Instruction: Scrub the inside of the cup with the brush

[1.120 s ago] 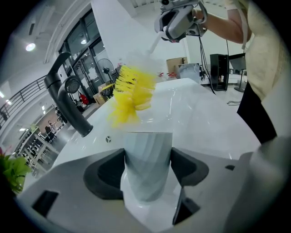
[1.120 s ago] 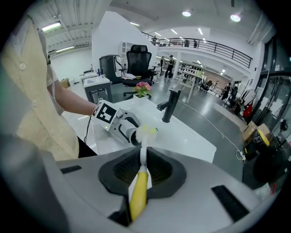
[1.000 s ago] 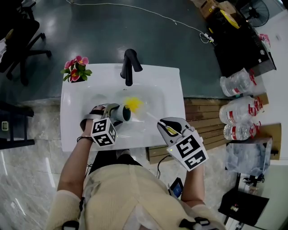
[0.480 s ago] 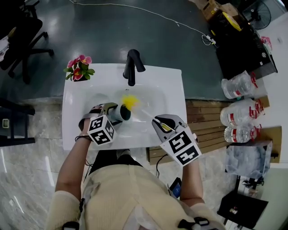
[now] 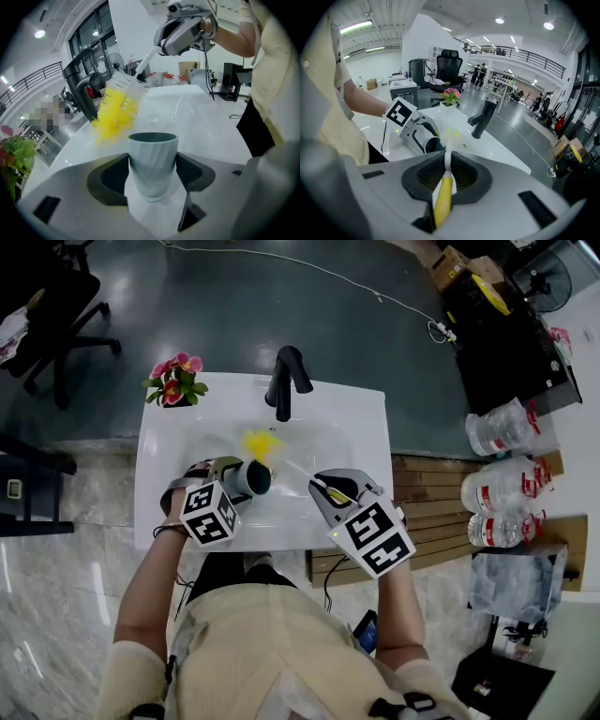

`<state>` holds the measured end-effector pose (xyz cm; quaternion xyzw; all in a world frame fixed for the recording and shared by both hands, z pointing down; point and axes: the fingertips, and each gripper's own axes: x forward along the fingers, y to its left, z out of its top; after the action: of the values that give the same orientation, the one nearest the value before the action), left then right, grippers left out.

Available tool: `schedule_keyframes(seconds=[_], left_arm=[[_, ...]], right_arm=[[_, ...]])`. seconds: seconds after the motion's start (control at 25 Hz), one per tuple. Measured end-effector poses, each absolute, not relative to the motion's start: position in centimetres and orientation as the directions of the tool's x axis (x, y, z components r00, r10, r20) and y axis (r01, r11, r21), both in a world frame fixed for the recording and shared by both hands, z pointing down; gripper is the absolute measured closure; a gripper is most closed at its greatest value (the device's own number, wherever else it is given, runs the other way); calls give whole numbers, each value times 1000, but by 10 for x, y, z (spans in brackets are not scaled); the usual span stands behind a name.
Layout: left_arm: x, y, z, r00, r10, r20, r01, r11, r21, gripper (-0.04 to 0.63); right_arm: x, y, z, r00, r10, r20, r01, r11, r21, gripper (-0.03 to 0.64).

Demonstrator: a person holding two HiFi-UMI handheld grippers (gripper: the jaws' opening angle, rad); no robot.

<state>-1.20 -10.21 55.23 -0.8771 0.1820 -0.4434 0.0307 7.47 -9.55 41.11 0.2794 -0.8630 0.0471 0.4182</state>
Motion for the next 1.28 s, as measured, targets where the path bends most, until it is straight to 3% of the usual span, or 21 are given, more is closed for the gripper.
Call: schedule_keyframes(seconds=[0.64, 0.92, 1.28], left_arm=[[-32, -94, 548, 495, -339, 800, -326, -926, -191, 284], [-53, -91, 550, 474, -354, 806, -375, -910, -180, 291], [-60, -91, 551, 470, -384, 795, -422, -888, -179, 298]], right_arm=[[50, -110, 429, -591, -325, 739, -476, 880, 6, 568], [37, -120, 439, -685, -225, 693, -473, 861, -188, 568], [43, -124, 467, -744, -203, 636, -534, 752, -385, 569]])
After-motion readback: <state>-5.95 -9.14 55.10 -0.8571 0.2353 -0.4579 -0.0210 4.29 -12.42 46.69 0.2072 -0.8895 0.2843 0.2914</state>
